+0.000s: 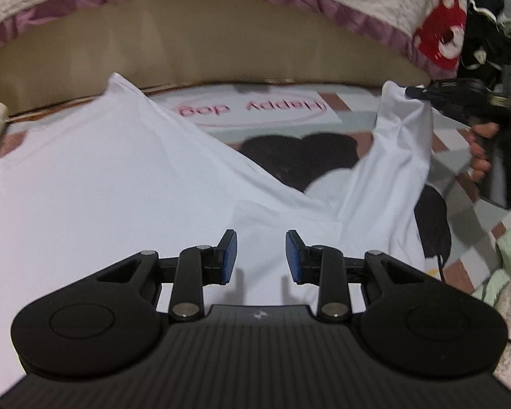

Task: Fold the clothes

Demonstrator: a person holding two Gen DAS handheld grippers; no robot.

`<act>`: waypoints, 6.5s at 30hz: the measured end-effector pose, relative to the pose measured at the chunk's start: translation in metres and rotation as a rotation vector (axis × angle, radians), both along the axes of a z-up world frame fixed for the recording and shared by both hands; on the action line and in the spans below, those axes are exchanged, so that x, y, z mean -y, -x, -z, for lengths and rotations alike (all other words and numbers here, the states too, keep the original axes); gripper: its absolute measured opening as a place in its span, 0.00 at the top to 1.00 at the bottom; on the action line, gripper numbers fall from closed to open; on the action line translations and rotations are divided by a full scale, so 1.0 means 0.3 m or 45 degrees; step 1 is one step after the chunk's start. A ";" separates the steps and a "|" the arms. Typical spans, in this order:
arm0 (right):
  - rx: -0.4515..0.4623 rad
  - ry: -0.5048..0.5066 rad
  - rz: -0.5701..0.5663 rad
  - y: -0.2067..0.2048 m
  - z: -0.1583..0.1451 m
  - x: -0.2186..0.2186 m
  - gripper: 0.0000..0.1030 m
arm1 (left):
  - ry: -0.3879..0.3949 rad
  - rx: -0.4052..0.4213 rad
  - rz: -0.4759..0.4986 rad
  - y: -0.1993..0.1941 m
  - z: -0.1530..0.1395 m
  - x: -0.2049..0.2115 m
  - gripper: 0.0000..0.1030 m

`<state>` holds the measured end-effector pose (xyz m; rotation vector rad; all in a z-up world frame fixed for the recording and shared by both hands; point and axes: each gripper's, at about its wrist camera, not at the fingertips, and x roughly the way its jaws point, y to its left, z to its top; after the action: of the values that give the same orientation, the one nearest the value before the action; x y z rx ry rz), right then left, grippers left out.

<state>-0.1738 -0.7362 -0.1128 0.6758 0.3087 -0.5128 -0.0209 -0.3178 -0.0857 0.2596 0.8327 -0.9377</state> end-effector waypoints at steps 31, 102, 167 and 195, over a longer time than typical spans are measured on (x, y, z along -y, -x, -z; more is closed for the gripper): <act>-0.593 0.088 -0.525 -0.040 -0.094 -0.869 0.34 | 0.012 -0.136 0.036 0.010 0.050 -0.233 0.49; -0.444 -0.310 -0.586 -0.226 -0.098 -0.686 0.41 | -0.061 0.015 0.337 0.146 -0.067 -0.531 0.40; -0.788 0.080 -0.888 -0.077 -0.193 -0.719 0.40 | 0.226 0.052 -0.113 0.077 -0.028 -0.781 0.90; -1.165 0.514 -1.010 -0.129 0.009 -0.743 0.97 | 0.198 -0.070 -0.087 -0.083 -0.078 -0.683 0.50</act>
<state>-0.1349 -0.5134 -0.1153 -0.1459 1.2352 -0.0716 0.0039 -0.1130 -0.0622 0.0706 0.8092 -0.9436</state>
